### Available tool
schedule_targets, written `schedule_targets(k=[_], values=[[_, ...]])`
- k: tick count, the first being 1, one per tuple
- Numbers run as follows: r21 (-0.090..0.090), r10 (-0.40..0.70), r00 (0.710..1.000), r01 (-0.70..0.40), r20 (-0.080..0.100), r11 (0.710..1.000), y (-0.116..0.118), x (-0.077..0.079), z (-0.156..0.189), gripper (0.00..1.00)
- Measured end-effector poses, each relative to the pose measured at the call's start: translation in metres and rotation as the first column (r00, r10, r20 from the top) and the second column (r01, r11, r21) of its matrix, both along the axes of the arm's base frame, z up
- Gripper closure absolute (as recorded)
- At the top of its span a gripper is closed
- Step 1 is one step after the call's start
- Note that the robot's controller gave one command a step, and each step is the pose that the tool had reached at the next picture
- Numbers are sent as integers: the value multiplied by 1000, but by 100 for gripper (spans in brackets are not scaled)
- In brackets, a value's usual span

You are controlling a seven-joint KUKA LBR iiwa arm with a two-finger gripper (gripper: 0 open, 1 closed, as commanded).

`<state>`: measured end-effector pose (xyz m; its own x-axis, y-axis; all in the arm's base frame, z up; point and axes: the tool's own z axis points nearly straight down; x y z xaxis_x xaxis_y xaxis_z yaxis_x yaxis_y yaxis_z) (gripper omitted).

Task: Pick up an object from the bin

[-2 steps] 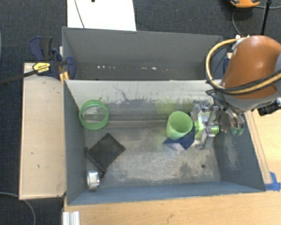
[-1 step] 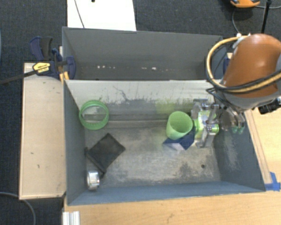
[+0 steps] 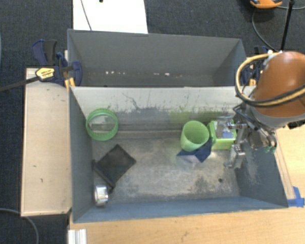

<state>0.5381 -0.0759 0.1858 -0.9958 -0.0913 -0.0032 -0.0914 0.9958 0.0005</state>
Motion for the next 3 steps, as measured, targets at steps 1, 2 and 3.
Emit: schedule_targets(k=[1,2,3], values=[[-3,43,999,-42,6,999,-51,22,-26,0],[-2,352,936,-351,4,936,29,30,-25,0],[-2,181,983,-181,8,983,-2,42,-66,0]])
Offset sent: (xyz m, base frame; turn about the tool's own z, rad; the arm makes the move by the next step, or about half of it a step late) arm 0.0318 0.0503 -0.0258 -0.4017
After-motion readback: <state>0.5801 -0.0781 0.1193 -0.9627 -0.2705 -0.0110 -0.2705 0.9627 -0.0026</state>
